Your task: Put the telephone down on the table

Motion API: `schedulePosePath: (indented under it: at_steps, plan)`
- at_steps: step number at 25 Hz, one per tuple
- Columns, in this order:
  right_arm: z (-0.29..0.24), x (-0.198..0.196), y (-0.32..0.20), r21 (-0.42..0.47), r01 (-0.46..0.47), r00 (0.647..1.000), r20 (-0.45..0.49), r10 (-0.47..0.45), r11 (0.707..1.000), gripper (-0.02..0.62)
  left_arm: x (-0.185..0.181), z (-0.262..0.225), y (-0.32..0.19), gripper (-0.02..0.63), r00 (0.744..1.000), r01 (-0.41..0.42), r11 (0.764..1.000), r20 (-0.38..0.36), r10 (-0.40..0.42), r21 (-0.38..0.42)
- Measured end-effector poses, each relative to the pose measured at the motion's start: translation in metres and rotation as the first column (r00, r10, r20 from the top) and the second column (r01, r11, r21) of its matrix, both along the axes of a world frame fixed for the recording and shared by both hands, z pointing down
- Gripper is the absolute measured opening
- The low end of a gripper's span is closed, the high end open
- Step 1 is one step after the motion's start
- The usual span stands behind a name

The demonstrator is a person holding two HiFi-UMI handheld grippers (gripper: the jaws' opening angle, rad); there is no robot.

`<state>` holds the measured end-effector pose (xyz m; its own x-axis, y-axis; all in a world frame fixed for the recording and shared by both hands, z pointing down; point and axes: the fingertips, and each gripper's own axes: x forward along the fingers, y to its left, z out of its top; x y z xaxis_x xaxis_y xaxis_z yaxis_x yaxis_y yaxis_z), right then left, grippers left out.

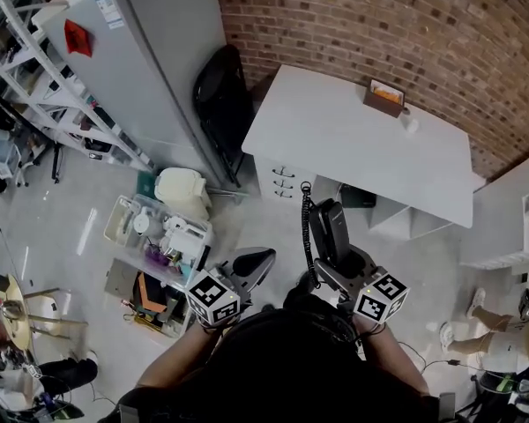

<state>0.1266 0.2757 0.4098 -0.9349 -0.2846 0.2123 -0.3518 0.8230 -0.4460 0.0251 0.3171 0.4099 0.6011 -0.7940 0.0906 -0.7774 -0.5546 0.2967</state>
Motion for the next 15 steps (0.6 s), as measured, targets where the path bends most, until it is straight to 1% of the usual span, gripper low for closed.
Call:
schedulePosePath:
  at_steps: [7,12,15]
  plan:
    - [-0.012,0.021,-0.089,0.033,0.016,0.999,0.028,-0.017,0.999,0.27,0.025,-0.018,-0.092,0.008,1.0,0.015,0.999,0.026,-0.016,0.046]
    - [-0.023,0.045,-0.141,0.05,0.02,0.999,0.033,-0.022,0.999,0.27,0.053,-0.027,-0.144,0.008,0.999,0.007,0.998,0.034,-0.009,0.059]
    - [-0.022,0.062,-0.165,0.047,-0.003,0.999,0.041,0.001,0.999,0.27,0.069,-0.027,-0.168,0.008,0.999,-0.008,0.998,0.034,0.006,0.061]
